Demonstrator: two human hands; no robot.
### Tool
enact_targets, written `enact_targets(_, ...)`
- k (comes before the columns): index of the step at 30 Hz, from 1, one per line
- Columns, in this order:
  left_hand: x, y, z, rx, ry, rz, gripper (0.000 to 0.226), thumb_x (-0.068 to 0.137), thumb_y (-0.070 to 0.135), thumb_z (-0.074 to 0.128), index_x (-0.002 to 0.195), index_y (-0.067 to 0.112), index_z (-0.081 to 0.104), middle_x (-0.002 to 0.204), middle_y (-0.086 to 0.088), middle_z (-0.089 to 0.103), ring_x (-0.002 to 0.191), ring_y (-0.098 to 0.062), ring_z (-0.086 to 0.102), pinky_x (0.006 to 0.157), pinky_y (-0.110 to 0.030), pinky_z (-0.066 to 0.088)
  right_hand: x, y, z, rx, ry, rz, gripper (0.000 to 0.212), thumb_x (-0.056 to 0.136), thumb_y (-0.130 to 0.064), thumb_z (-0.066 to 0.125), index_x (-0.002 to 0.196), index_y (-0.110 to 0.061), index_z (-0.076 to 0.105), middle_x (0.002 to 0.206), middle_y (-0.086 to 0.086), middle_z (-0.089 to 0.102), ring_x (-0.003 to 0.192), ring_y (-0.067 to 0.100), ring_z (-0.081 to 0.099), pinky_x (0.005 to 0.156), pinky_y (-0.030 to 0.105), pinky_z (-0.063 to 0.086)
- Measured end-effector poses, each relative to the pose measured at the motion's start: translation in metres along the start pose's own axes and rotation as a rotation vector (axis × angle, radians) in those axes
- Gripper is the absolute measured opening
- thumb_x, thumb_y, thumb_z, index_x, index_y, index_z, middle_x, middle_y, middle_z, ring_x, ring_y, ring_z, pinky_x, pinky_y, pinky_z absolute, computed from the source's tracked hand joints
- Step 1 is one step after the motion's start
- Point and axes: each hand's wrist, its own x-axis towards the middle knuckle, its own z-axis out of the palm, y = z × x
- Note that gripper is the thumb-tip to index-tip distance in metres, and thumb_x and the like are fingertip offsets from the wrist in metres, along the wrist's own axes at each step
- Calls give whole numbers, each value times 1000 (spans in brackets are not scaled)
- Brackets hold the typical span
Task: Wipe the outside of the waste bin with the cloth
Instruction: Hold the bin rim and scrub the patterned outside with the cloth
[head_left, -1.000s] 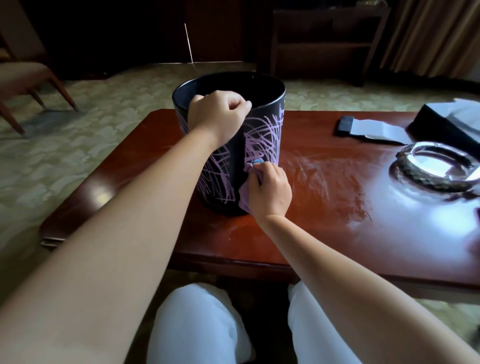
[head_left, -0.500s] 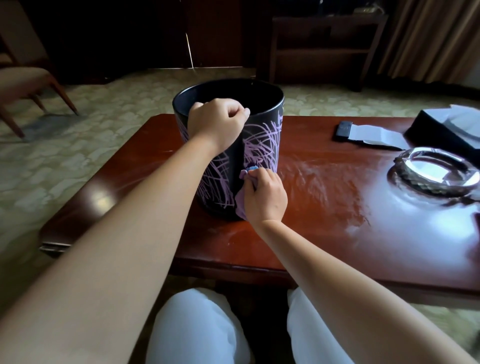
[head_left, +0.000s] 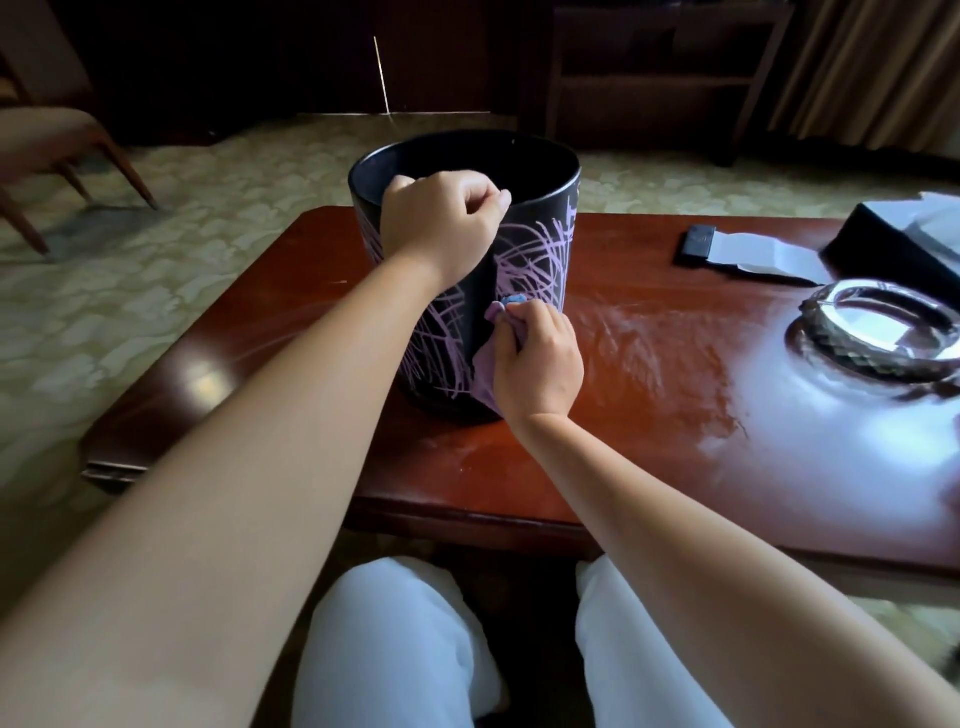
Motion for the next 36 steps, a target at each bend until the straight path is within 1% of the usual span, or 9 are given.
enact_targets(4, -4, -5, 3, 28, 44, 58, 35, 90, 40, 41, 60, 24, 46, 52, 9, 44, 67, -13, 47, 88, -31, 29, -11, 5, 1, -16, -36, 0, 8, 83, -12, 57, 79, -11, 64, 81, 3, 66, 80, 24, 60, 57, 21, 26)
enact_targets(9, -9, -3, 4, 51, 92, 71, 29, 93, 40, 42, 68, 28, 48, 65, 9, 51, 83, -20, 56, 86, -30, 28, -3, -1, 0, 27, 21, 44, 4, 81, -10, 61, 79, -9, 65, 82, 5, 67, 81, 27, 59, 59, 25, 29)
enact_targets(11, -11, -3, 5, 58, 125, 84, 29, 93, 39, 42, 68, 29, 49, 64, 10, 49, 82, -22, 56, 82, -32, 29, -2, -5, 0, 35, 38, 43, 4, 81, -10, 62, 79, -8, 65, 82, 6, 67, 81, 27, 59, 59, 25, 29)
enact_targets(13, -13, -4, 8, 58, 176, 103, 33, 93, 37, 44, 67, 22, 58, 61, 8, 50, 79, -24, 57, 78, -32, 30, -4, -4, 1, 24, 29, 35, 3, 81, -10, 62, 80, -8, 65, 81, 6, 66, 81, 27, 59, 58, 25, 28)
enact_targets(17, -16, -5, 11, 45, 249, 149, 32, 92, 34, 47, 77, 16, 70, 71, 2, 68, 78, -25, 59, 76, -31, 28, -4, -3, 0, 45, 27, 46, 4, 82, -9, 62, 80, -8, 65, 81, 6, 67, 81, 26, 59, 58, 20, 23)
enact_targets(20, -14, -5, 8, 27, 206, 147, 33, 93, 36, 46, 85, 17, 71, 83, 2, 71, 87, -25, 59, 81, -32, 28, -2, -5, -1, 68, 40, 49, 5, 82, -9, 62, 79, -9, 65, 81, 4, 67, 81, 24, 58, 58, 18, 23)
enact_targets(24, -10, -6, 4, 17, 116, 106, 30, 95, 38, 47, 95, 20, 71, 97, 5, 70, 100, -21, 55, 87, -28, 23, -2, -6, -2, 67, 30, 50, 4, 82, -9, 62, 80, -9, 65, 82, 5, 67, 83, 25, 59, 58, 20, 24)
enact_targets(33, -10, -3, 1, 8, 68, 52, 29, 96, 38, 47, 101, 23, 71, 106, 8, 68, 106, -17, 53, 92, -26, 22, -2, -8, -6, 34, -23, 80, 7, 86, -11, 59, 84, -9, 66, 88, 4, 67, 88, 23, 58, 58, 18, 22)
enact_targets(36, -10, -3, 1, 9, 68, 44, 29, 96, 39, 46, 102, 23, 70, 106, 8, 68, 108, -17, 52, 94, -26, 22, 4, -12, -7, 62, 36, 69, 6, 85, -10, 61, 83, -9, 67, 85, 4, 67, 83, 22, 58, 57, 19, 21)
